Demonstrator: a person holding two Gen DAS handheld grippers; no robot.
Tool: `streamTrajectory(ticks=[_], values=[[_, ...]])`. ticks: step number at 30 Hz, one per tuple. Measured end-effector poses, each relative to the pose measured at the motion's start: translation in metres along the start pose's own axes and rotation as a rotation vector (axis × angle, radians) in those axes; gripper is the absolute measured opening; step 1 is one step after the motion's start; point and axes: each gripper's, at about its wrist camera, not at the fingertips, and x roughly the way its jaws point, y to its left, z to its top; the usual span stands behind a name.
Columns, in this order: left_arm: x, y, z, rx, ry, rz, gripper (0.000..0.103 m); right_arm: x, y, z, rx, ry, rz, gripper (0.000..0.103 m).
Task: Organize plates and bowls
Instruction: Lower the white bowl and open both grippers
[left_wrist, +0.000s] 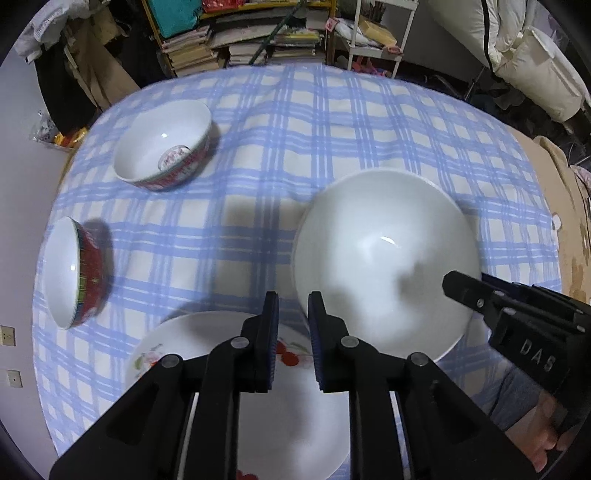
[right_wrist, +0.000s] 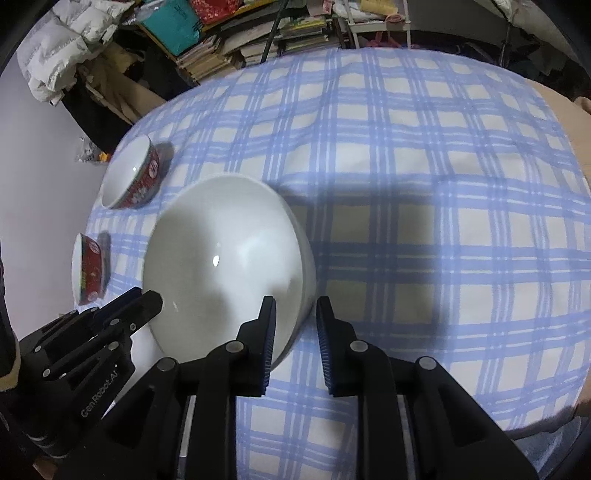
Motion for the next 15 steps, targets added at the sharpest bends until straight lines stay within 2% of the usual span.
streamTrajectory(ticks=[3,7,12,14,15], values=[[-0.016,0.004,0.001,0.010,-0.039,0.038,0.018,-0.013,0.002,0.004,0.005,-0.025,0.004,0.025],[-0.036,0.014,0.003,0.006,-0.071,0.064,0.020,-0.023,0.011,0.008,0.016,-0.050,0.024,0.040],[-0.057,0.034,-0.001,-0.025,-0.106,0.084,0.022,-0.033,0.032,0.008,-0.027,-0.072,0.048,0.041],[-0.065,0.042,-0.004,-0.030,-0.119,0.103,0.025,-0.036,0.043,0.008,-0.050,-0.079,0.046,0.044],[-0.068,0.046,-0.005,-0.035,-0.124,0.112,0.030,-0.038,0.048,0.008,-0.061,-0.084,0.046,0.045]])
